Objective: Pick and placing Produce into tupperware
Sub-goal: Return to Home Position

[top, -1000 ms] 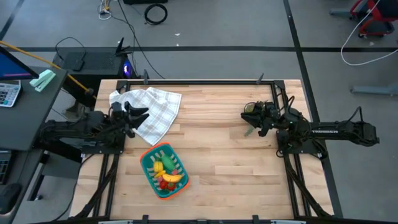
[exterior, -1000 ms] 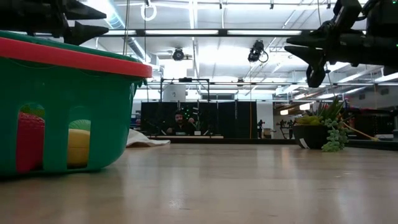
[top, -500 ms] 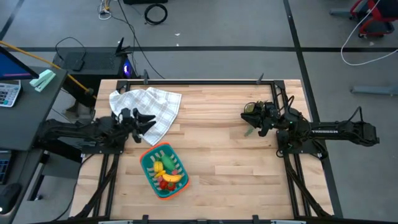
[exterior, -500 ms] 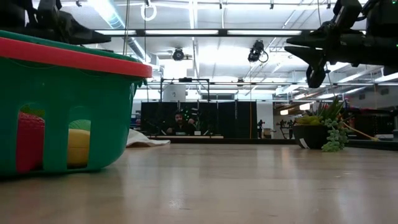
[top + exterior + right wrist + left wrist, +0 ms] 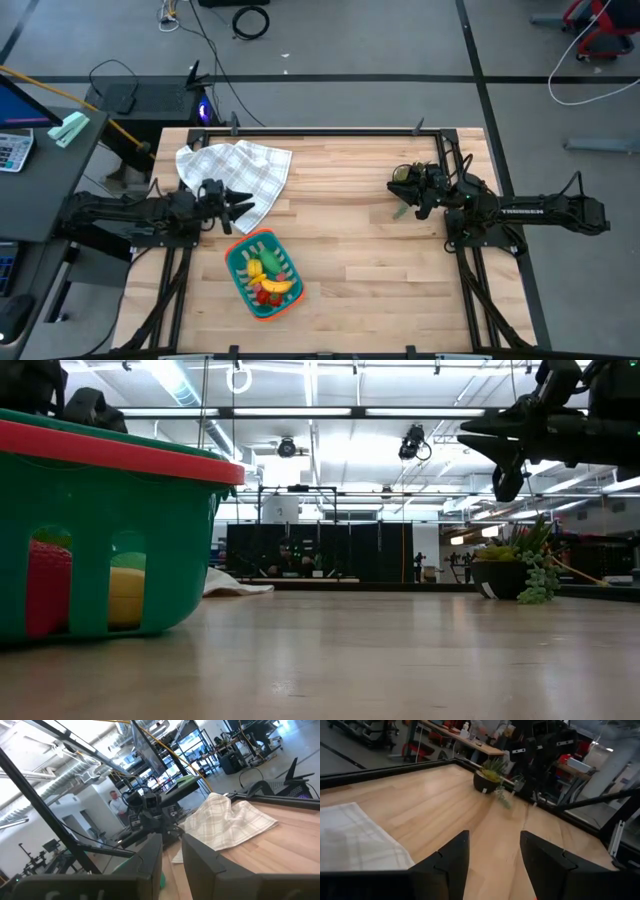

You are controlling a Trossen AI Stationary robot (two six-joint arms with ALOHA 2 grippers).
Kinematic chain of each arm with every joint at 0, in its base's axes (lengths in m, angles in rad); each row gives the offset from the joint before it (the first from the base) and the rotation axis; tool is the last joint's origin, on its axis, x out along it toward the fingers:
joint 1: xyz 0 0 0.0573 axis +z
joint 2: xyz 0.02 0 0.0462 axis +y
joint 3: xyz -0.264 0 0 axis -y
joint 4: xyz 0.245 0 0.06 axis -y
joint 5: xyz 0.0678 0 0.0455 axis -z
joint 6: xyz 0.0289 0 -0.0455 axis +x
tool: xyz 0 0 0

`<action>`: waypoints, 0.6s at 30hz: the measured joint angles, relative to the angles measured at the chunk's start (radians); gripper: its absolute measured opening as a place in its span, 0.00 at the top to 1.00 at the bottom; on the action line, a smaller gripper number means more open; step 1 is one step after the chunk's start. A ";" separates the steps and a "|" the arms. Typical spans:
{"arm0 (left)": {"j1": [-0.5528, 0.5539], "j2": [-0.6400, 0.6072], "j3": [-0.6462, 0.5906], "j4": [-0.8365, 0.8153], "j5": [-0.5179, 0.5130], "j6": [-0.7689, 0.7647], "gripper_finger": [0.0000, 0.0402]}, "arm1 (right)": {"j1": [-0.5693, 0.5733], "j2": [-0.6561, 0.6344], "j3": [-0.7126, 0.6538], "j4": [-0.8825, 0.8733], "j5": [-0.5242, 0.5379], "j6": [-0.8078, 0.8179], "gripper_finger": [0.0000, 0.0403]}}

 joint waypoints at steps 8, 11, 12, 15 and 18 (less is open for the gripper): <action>0.000 0.000 0.000 0.002 -0.001 0.000 0.56 | 0.000 -0.020 0.001 -0.014 0.000 0.000 0.80; 0.000 0.000 0.000 0.012 -0.003 0.000 0.55 | 0.000 -0.080 0.002 -0.062 0.000 -0.001 0.80; 0.000 0.000 0.000 0.014 -0.003 0.000 0.55 | 0.000 -0.107 0.002 -0.082 0.000 -0.001 0.80; 0.000 0.000 0.000 0.014 -0.003 0.000 0.55 | 0.000 -0.188 0.002 -0.136 0.000 -0.001 0.80; 0.000 0.000 0.000 0.015 -0.003 0.000 0.55 | 0.000 -0.258 0.002 -0.158 0.000 0.000 0.80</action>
